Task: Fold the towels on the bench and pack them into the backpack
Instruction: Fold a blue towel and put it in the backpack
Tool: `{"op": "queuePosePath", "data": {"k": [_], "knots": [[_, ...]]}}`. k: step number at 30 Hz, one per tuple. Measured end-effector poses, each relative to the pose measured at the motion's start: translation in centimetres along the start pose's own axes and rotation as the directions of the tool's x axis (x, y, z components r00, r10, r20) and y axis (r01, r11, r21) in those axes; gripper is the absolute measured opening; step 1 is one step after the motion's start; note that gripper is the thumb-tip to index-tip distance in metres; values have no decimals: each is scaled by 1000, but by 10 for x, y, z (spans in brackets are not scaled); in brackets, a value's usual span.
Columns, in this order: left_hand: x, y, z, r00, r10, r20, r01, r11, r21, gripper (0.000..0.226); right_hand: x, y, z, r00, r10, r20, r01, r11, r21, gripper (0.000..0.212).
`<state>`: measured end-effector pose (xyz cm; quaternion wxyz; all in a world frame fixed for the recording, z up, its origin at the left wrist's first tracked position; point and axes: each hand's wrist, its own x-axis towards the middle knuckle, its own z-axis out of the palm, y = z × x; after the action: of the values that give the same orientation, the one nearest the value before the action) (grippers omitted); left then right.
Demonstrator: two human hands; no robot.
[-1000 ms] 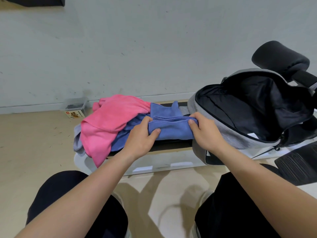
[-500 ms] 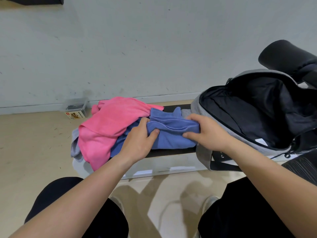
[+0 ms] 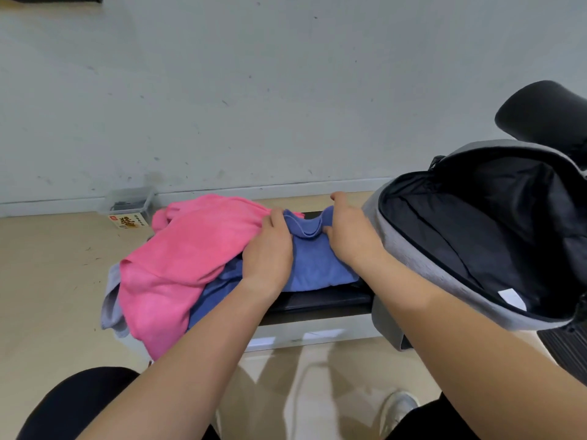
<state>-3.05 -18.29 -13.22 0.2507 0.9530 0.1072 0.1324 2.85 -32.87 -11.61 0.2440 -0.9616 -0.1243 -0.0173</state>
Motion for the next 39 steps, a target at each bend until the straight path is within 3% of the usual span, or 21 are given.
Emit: {"op": "queuePosePath", "data": {"k": [3, 5, 9, 13, 17, 21, 23, 27, 33, 39], "knots": [[-7, -2, 5, 999, 10, -40, -8, 999, 50, 53, -3, 4, 14, 995, -6, -101, -12, 984, -178, 47], [-18, -3, 6, 996, 29, -86, -29, 1000, 0, 55, -8, 6, 20, 986, -32, -166, -12, 965, -261, 47], [-30, -5, 10, 973, 147, -177, -149, 989, 1, 45, -12, 12, 19, 976, -79, -201, 4, 937, -348, 28], [-37, -3, 8, 990, 109, -88, -109, 994, 2, 23, -15, 19, 10, 978, -77, -193, 9, 943, -333, 16], [-36, -6, 12, 996, 91, -5, -90, 984, 155, 9, -17, 20, 11, 975, -157, -160, 71, 891, -448, 20], [-33, 2, 9, 954, 296, -37, -247, 853, 460, 11, -17, 25, 14, 931, -299, -211, 137, 819, -557, 12], [-31, 4, 9, 900, 436, 2, -384, 791, 477, 15, -18, 30, 13, 896, -409, -176, 240, 777, -582, 5], [-21, -3, 19, 866, 483, 127, -487, 760, 430, 39, -31, 41, 14, 793, -606, -52, 499, 697, -515, 25], [-3, -10, 16, 891, 231, 390, -398, 811, 428, 65, -46, 53, 16, 913, -358, 194, 405, 742, -535, 69], [-2, -3, 17, 891, 209, 403, -404, 771, 492, 67, -47, 48, 19, 923, -290, 254, 382, 770, -510, 80]]}}
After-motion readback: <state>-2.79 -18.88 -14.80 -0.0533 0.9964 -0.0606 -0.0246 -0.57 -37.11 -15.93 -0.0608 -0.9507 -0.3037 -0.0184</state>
